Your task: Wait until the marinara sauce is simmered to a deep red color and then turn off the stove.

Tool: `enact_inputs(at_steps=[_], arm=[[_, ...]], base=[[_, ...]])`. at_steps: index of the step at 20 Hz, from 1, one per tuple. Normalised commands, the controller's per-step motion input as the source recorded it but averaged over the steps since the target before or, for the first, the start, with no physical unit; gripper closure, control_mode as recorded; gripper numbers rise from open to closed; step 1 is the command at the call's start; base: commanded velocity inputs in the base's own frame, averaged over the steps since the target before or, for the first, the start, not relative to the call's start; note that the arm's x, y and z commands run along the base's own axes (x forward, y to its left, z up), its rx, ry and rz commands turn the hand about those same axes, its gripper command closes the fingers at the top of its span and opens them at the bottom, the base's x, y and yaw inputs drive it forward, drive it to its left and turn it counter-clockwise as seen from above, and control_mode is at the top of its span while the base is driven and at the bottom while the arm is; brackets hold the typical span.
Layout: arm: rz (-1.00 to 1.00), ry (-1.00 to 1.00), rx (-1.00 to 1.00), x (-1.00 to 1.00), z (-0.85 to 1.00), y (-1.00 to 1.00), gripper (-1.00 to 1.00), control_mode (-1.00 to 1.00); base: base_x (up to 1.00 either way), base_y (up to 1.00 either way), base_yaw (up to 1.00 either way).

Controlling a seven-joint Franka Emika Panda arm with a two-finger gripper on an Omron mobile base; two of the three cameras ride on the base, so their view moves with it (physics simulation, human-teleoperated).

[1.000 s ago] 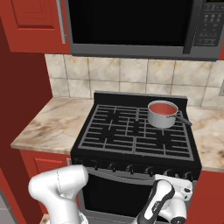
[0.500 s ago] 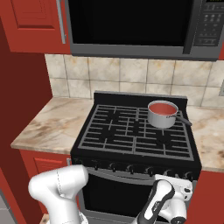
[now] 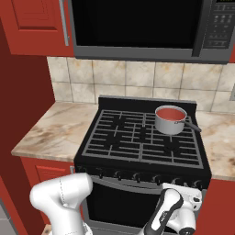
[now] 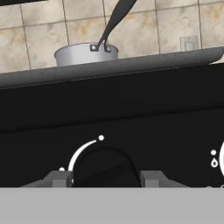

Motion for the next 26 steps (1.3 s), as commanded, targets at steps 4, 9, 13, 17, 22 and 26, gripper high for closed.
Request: enact_inputs(at_steps=[4,9,13,17,22,26], arm=[[0.0,0.0,0.0,0.0,0.0,0.0,1.0,-1.0],[0.0,0.0,0.0,0.0,0.0,0.0,1.0,-1.0],[0.0,0.0,0.0,0.0,0.0,0.0,1.0,-1.0],[0.0,0.0,0.0,0.0,0.0,0.0,1.0,-1.0],[0.0,0.0,0.0,0.0,0.0,0.0,1.0,-1.0],[0.0,0.0,0.0,0.0,0.0,0.0,1.0,-1.0]], base=[[0.0,0.0,0.0],[0.0,0.0,0.0],[0.0,0.0,0.0],[0.0,0.0,0.0],[0.0,0.0,0.0],[0.0,0.0,0.0]])
